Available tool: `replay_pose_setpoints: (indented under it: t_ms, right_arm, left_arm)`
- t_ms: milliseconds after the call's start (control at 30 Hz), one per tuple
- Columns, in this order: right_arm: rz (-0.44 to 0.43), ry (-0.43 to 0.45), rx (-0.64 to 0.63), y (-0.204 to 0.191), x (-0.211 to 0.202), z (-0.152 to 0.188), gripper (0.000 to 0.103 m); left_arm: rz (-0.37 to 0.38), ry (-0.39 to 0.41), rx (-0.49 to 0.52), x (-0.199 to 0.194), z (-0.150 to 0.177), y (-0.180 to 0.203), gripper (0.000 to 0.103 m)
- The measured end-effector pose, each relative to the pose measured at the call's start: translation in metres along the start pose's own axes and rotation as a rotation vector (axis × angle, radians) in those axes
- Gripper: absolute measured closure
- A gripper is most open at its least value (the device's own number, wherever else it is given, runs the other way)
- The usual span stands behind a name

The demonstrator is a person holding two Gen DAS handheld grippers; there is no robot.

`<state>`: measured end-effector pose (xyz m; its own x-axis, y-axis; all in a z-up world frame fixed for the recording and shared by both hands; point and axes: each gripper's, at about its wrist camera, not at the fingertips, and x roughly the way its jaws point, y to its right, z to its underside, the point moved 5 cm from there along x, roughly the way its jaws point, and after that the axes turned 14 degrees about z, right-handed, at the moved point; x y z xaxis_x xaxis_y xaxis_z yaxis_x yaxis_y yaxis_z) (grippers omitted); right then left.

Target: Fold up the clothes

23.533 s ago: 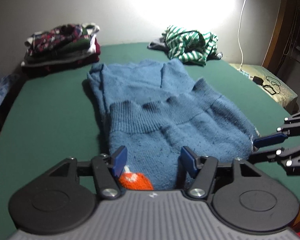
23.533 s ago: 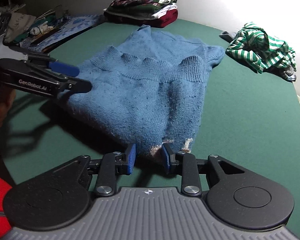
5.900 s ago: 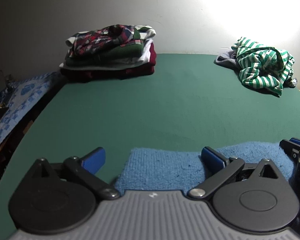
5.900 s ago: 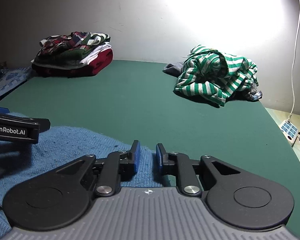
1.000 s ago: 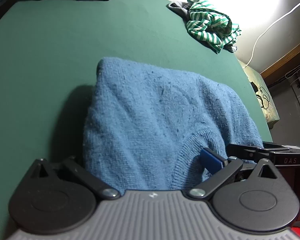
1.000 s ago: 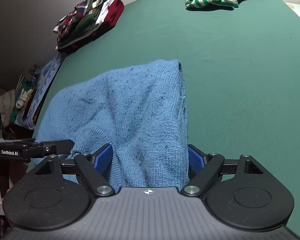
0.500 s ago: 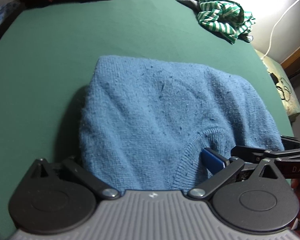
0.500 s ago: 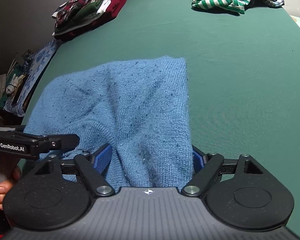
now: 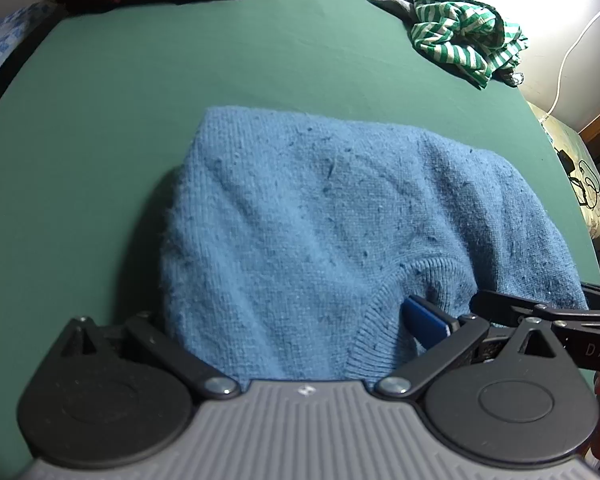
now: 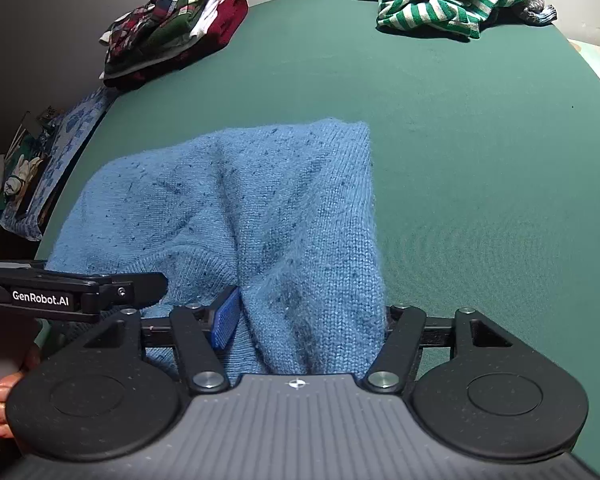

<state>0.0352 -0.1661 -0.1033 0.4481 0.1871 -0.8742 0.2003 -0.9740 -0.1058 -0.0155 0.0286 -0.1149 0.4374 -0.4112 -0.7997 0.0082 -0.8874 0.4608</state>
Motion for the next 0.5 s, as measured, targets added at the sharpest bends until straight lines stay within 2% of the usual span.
replay_pose_setpoints:
  t_ms: [267,500]
  right_arm:
    - [0.017,-0.007,-0.002,-0.0016,0.0031,-0.0006,0.030]
    - [0.014,-0.007,0.007,-0.0012,0.0035,0.0002,0.030]
  left_arm:
    - [-0.011,-0.006,-0.002,0.0016,0.0007,0.0009,0.001]
    - [0.009,0.020,0.008,-0.0003,0.0052,-0.0014,0.001]
